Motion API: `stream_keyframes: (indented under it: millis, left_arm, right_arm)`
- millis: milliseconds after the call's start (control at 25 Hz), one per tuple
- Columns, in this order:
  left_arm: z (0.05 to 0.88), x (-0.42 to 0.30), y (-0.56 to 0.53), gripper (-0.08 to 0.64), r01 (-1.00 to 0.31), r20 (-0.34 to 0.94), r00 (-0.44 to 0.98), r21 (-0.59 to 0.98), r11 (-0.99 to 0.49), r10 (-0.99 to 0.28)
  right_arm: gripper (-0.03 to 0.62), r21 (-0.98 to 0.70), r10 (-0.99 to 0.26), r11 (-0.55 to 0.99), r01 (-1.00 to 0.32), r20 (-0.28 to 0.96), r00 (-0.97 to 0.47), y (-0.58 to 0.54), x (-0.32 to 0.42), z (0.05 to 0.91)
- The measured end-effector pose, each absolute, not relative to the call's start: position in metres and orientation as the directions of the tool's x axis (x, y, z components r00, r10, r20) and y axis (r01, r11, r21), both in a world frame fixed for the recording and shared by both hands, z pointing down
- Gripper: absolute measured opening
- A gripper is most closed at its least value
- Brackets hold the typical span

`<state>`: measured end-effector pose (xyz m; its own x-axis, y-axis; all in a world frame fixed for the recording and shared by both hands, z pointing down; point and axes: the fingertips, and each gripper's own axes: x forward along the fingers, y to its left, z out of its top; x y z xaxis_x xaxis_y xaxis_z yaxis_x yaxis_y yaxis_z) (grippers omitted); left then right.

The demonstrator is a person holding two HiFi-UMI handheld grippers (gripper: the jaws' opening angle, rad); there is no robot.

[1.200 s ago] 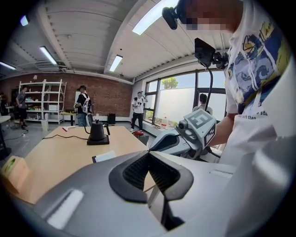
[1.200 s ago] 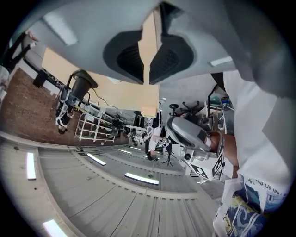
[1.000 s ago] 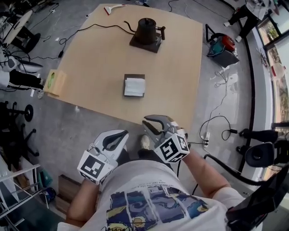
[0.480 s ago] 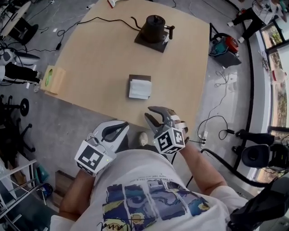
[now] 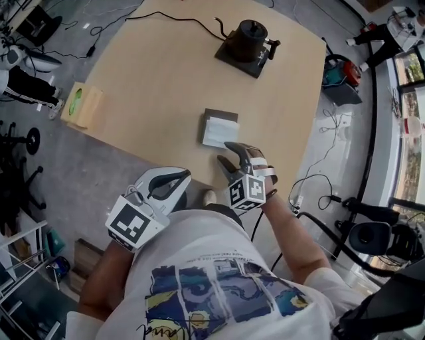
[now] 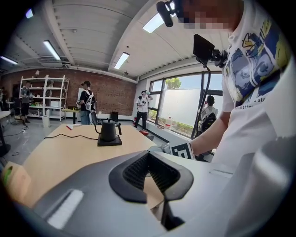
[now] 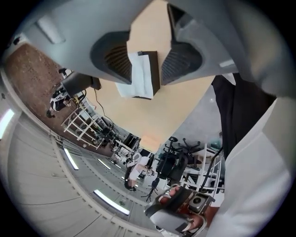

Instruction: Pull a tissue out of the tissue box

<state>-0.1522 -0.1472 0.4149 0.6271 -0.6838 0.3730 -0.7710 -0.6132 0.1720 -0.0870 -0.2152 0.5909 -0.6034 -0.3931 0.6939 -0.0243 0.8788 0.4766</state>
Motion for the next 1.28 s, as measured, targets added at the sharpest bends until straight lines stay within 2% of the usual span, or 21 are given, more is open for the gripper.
stream_keyframes:
  millis: [400, 720, 880, 1280]
  left_arm:
    - [0.425, -0.181, -0.152, 0.006, -0.777, 0.378, 0.623, 0.196, -0.599, -0.685]
    - [0.431, -0.193, -0.152, 0.006, -0.770, 0.375, 0.633, 0.214, -0.602, -0.677]
    - [0.435, -0.198, -0.151, 0.006, -0.764, 0.372, 0.640, 0.216, -0.608, -0.672]
    - [0.434, -0.199, -0.157, 0.006, -0.744, 0.357, 0.664, 0.225, -0.629, -0.657]
  right_arm:
    - [0.187, 0.483, -0.399, 0.875, 0.034, 0.760, -0.513, -0.237, -0.100, 0.627]
    - [0.184, 0.449, -0.383, 0.893, 0.025, 0.789, -0.480, -0.239, -0.104, 0.636]
    - [0.137, 0.425, -0.368, 0.905, 0.014, 0.798, -0.476, -0.243, -0.104, 0.632]
    - [0.088, 0.347, -0.312, 0.938, -0.015, 0.823, -0.475, -0.240, -0.103, 0.627]
